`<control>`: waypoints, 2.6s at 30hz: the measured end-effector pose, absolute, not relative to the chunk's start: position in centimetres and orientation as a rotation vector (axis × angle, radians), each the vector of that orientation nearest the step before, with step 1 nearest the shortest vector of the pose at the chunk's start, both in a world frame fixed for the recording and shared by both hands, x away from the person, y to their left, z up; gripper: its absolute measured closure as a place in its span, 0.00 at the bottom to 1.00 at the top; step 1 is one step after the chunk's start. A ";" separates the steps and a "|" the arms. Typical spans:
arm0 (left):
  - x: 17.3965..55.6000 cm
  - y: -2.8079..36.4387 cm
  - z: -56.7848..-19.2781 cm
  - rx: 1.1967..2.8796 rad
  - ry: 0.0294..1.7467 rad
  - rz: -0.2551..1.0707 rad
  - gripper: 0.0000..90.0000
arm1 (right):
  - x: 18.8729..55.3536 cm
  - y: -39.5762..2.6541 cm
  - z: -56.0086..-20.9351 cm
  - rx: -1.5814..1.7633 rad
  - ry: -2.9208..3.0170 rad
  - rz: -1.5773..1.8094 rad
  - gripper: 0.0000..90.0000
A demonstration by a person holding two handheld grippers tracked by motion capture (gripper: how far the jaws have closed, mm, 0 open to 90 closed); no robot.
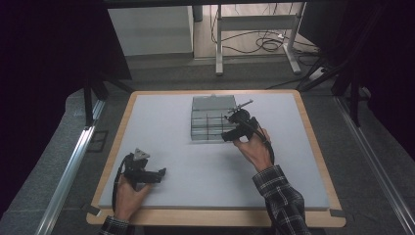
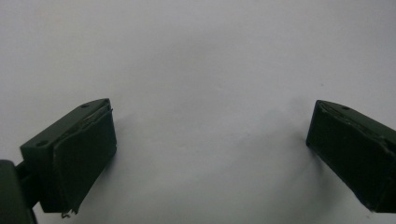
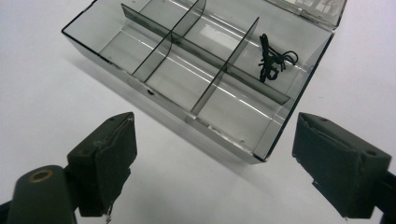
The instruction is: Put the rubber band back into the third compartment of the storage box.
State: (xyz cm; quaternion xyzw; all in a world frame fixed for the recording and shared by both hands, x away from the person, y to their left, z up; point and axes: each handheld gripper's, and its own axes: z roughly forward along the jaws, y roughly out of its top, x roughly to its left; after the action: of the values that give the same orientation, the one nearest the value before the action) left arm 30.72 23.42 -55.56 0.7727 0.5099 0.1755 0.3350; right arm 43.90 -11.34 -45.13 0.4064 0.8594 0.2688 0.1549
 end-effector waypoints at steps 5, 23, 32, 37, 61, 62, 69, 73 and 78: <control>30.7 23.4 -55.6 2.015 1.331 0.457 0.02 | 43.4 -11.6 -45.2 1.146 2.463 0.772 0.13; 30.7 23.4 -55.6 2.014 1.331 0.458 0.02 | 41.3 -12.7 -45.9 1.097 2.446 0.817 0.06; 30.7 23.4 -55.6 2.015 1.331 0.457 0.02 | 39.9 -13.2 -46.6 1.065 2.435 0.836 0.05; 30.7 23.4 -55.6 2.015 1.331 0.457 0.02 | 39.3 -13.5 -46.7 1.060 2.431 0.851 0.05; 30.7 23.4 -55.5 2.016 1.330 0.458 0.02 | 36.7 -15.7 -48.3 1.063 2.407 0.848 0.04; 30.7 23.4 -55.6 2.014 1.333 0.458 0.02 | 36.6 -15.8 -48.4 1.067 2.405 0.852 0.04; 30.7 23.4 -55.6 2.015 1.332 0.458 0.02 | 35.8 -16.6 -48.9 1.072 2.404 0.871 0.03; 30.7 23.4 -55.6 2.014 1.332 0.458 0.02 | 35.4 -17.0 -49.0 1.072 2.404 0.878 0.03; 30.7 23.4 -55.6 2.014 1.332 0.458 0.02 | 34.8 -17.4 -49.1 1.069 2.398 0.891 0.02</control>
State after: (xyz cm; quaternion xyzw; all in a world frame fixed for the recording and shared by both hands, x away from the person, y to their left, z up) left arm 30.71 23.41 -55.55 0.7721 0.5107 0.1755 0.3351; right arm 34.77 -17.43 -49.07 0.3790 0.8503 0.3158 0.1834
